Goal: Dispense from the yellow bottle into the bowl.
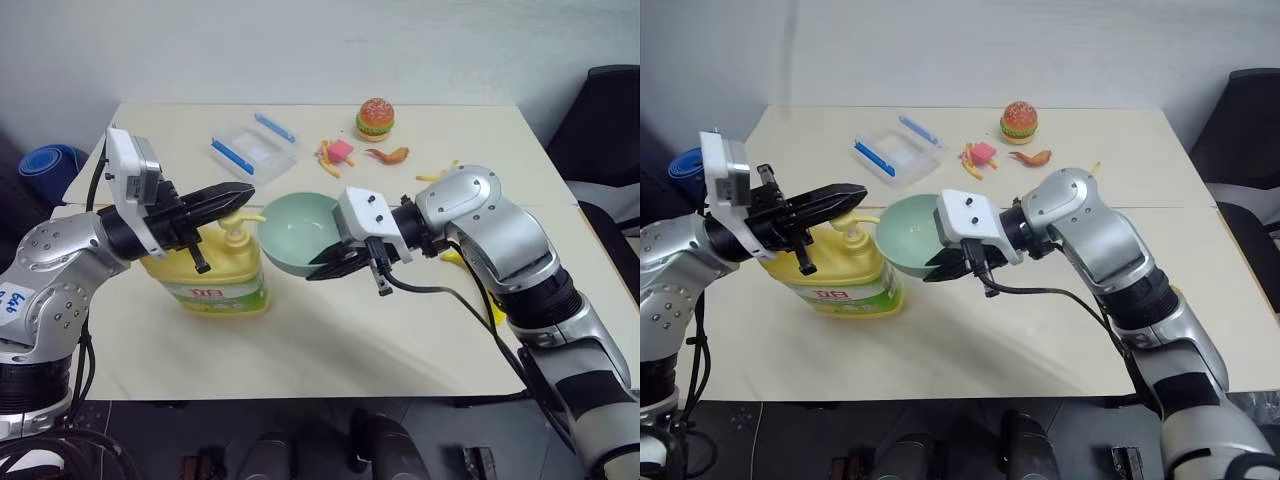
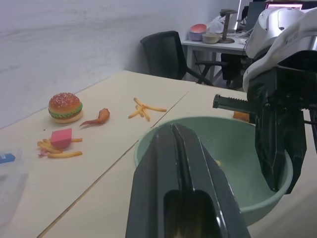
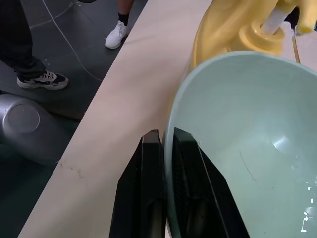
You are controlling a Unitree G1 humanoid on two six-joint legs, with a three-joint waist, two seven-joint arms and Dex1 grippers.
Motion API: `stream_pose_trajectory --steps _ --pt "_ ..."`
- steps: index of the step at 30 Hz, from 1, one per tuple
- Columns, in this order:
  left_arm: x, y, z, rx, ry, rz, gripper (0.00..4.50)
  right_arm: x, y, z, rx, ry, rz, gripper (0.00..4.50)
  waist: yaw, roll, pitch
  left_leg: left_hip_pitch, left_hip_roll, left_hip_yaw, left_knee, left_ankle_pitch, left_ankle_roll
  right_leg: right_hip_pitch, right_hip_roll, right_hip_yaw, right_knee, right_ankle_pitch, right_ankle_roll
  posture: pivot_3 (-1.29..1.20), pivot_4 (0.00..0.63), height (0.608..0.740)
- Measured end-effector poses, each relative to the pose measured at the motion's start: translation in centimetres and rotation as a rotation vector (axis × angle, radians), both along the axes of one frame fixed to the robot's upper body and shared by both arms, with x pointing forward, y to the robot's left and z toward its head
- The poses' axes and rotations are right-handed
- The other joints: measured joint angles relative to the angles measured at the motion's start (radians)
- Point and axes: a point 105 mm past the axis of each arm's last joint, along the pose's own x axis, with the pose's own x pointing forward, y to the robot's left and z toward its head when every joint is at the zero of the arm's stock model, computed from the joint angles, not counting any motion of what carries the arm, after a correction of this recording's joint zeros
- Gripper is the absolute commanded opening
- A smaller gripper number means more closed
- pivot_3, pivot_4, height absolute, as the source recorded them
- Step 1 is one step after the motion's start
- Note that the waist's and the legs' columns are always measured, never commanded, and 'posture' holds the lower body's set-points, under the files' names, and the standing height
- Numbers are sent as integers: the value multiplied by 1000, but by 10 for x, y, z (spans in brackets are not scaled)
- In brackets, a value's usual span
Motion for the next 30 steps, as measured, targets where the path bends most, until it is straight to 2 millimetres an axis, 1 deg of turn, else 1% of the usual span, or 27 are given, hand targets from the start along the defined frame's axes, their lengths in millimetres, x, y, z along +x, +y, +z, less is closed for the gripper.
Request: stream_pose_trajectory --steps 4,8,11,16,19,20,22,23,25,27,30 --pt "0 0 -2 21 11 9 25 0 2 2 3 -5 2 0 0 0 0 1 0 0 0 0 0 1 0 0 0 0 0 0 150 740" --pt "1 1 -8 56 21 40 25 -1 12 5 21 -14 14 0 -3 1 -1 3 0 1 0 0 0 1 0 1 3 0 -1 0 150 740" --pt "0 1 -11 60 27 47 25 2 15 6 27 -21 4 0 -2 4 -3 5 0 1 0 0 0 2 -1 1 3 -1 -1 0 150 740" --pt "3 1 -11 9 17 52 25 4 15 6 28 -20 -6 0 -1 5 -4 5 0 1 0 0 0 2 -1 2 4 -1 -1 0 150 740" --pt "1 3 -7 -15 21 46 25 5 10 0 23 -2 -17 0 -1 5 -5 4 0 0 0 0 0 1 -1 1 4 -1 -1 0 150 740" --pt "0 5 -5 -24 14 36 25 6 5 -4 21 4 -33 0 -1 5 -4 3 0 0 0 0 0 1 -1 1 4 -1 -1 0 150 740" --pt "-6 10 1 -91 7 1 25 13 -11 -16 10 3 -83 0 1 3 -3 0 0 0 0 0 0 -1 -1 0 2 -1 -1 0 150 740" --pt "-13 18 7 -133 -10 -15 25 18 -22 -26 -1 13 -120 0 1 1 -2 0 0 0 0 0 0 -1 -1 0 2 -1 -1 0 150 740" --pt "-23 33 11 -147 -32 -13 25 25 -40 -47 -21 39 -174 0 0 -1 -2 -1 0 0 0 0 0 -1 -1 -1 -1 -1 -1 0 150 740" --pt "-38 46 0 -94 7 -13 25 32 -55 -70 -23 56 -215 0 -11 0 -2 0 0 1 -2 0 0 -1 0 0 -2 -1 -1 0 150 740" --pt "-58 50 -21 -56 109 -56 25 47 -76 -103 -25 64 -290 0 -19 -1 -1 0 0 1 -1 0 0 0 -1 0 -2 0 -1 0 150 740"
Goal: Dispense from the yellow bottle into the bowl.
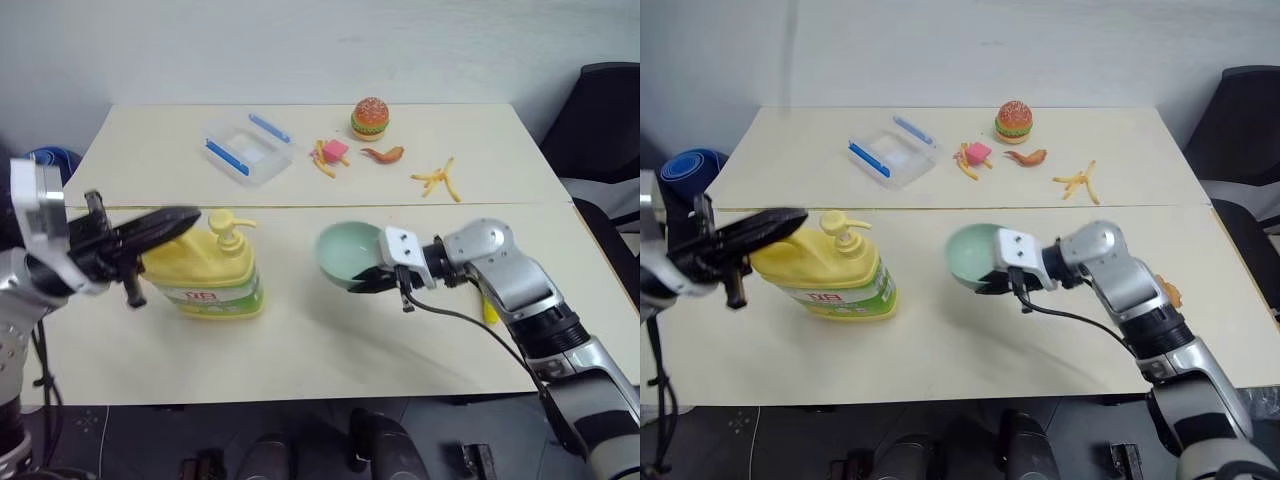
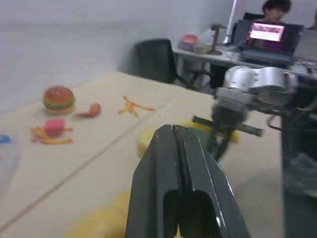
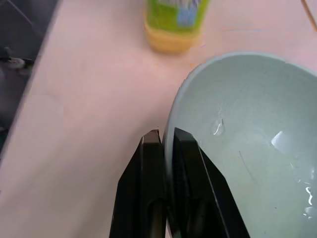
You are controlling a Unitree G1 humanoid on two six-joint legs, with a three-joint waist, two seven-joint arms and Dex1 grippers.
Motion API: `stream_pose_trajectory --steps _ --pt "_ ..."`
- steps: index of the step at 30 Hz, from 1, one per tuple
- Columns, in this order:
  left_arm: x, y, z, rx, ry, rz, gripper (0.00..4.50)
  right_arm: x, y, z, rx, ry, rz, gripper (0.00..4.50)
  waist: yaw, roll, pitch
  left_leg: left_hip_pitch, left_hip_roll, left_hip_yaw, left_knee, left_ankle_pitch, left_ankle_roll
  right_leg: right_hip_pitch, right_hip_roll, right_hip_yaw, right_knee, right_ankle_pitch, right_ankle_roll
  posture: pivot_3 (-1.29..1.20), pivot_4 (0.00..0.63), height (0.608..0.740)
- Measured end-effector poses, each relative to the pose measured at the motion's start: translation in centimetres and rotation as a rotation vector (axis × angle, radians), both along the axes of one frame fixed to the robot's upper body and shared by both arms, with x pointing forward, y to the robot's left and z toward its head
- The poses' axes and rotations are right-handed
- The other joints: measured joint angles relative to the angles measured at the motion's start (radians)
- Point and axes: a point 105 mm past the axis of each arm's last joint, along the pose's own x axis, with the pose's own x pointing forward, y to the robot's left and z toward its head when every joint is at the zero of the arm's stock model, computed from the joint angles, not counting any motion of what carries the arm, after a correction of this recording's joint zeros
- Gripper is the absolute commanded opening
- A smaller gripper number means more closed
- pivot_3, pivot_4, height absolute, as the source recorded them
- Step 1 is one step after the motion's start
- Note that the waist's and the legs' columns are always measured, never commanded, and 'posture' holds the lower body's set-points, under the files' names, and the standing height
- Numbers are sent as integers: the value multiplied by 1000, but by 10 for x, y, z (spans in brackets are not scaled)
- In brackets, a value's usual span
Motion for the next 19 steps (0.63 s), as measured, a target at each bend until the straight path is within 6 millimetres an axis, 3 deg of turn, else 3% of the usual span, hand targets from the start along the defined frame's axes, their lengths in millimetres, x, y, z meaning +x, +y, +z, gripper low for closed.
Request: stream_pose_trajectory --steps 2,5,9,11,13,15,17,19 --pt "-12 -1 -18 62 69 -27 25 6 -10 -16 -5 0 -30 0 -5 1 1 1 0 0 0 0 0 1 0 0 0 0 0 0 150 740" --pt "-17 5 -44 161 112 4 0 8 -17 -29 8 0 -47 902 -5 3 2 1 1 0 0 0 -1 0 0 0 0 -1 -1 0 150 740" --pt "-21 7 -70 219 129 46 941 -1 -22 -22 119 -26 -40 2355 0 3 2 1 1 -2 0 0 0 1 -1 0 0 -1 -1 0 150 740" --pt "-25 9 -84 230 123 80 1596 -17 -31 -7 261 -35 -75 3060 11 4 2 0 1 -2 -1 -2 0 1 -1 0 -1 0 -1 0 150 740" --pt "-29 16 -99 234 129 131 2202 -38 -53 7 399 -45 -142 3737 28 5 2 0 1 -3 -1 -4 2 1 -1 -1 -3 0 -1 0 150 740" --pt "-31 28 -116 247 136 211 2859 -62 -75 8 464 -33 -193 4470 41 4 2 1 1 -2 0 -5 3 3 -1 -1 -9 0 -1 0 150 740" --pt "-35 39 -131 326 128 257 3481 -80 -90 0 443 36 -223 4500 46 4 2 1 1 0 0 -9 7 3 -2 1 -9 0 0 0 150 740" --pt "-39 47 -142 375 117 291 3481 -97 -103 -13 418 85 -251 4500 48 3 1 2 1 1 0 -13 8 4 -3 3 -10 0 -1 0 150 740"
